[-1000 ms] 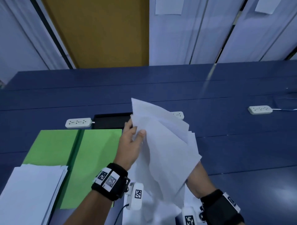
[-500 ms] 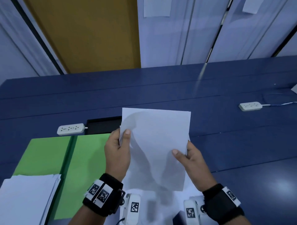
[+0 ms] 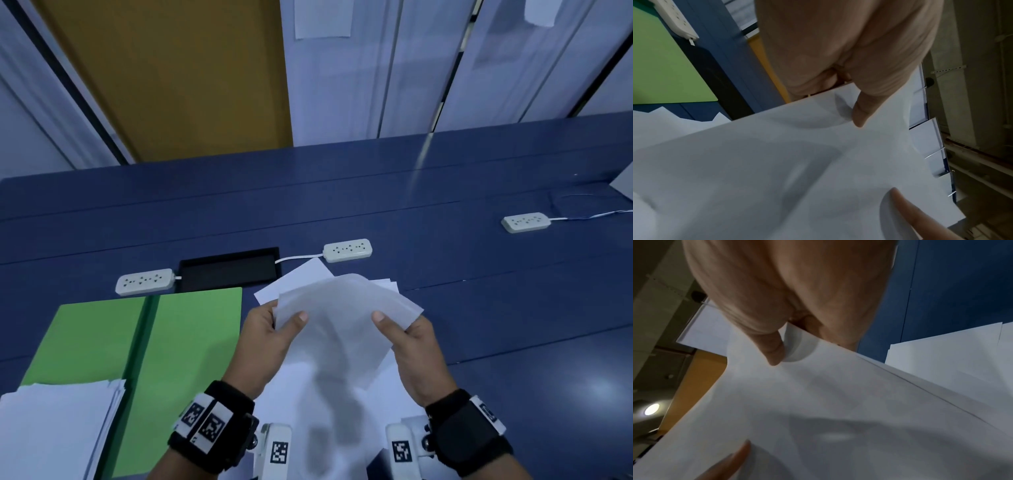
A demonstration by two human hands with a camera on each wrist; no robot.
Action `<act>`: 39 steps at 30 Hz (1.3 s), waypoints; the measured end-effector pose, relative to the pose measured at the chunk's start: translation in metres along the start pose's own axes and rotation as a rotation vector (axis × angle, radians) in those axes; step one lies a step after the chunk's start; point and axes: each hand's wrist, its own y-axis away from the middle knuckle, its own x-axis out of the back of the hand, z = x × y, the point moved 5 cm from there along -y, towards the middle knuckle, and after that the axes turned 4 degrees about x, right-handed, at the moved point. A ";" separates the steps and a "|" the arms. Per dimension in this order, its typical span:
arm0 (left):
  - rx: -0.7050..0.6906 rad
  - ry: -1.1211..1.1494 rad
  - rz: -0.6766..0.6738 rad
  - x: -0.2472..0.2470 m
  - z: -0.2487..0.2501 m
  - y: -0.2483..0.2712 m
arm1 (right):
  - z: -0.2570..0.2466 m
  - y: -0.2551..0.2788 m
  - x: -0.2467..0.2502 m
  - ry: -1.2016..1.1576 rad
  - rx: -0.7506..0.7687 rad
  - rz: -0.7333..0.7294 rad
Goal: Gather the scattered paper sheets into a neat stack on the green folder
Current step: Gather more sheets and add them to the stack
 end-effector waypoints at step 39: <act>0.182 -0.133 0.057 0.036 -0.099 0.027 | 0.096 0.023 -0.006 0.268 -0.283 0.088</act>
